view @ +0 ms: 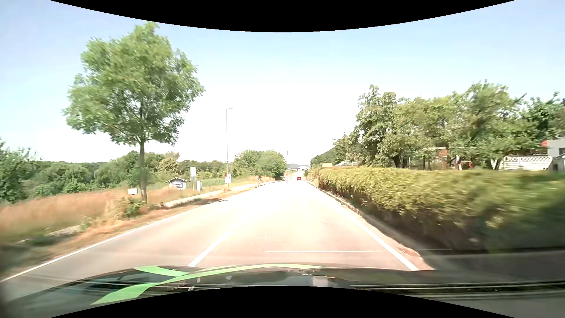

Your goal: Follow the waypoints while adhering to traffic rules and regulations

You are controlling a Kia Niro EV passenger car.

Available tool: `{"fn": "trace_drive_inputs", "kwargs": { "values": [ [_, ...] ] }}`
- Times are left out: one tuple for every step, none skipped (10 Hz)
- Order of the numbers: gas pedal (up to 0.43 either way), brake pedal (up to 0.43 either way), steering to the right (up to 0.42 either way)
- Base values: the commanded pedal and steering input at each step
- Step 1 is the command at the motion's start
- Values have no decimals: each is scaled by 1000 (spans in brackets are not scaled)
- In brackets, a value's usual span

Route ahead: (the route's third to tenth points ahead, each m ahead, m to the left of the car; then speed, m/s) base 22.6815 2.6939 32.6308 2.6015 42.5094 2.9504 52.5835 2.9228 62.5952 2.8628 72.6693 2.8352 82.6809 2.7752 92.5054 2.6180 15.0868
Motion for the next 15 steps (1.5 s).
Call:
{"fn": "trace_drive_inputs", "kwargs": {
  "values": [
    [150, 0, -1],
    [150, 0, -1],
    [150, 0, -1],
    [150, 0, -1],
    [150, 0, -1],
    [150, 0, -1],
    [150, 0, 0],
    [150, 0, 0],
    [150, 0, -1],
    [150, 0, -1],
    [150, 0, -1],
    [150, 0, -1],
    [150, 0, -1],
    [150, 0, -1],
    [150, 0, -2]
  ]
}}
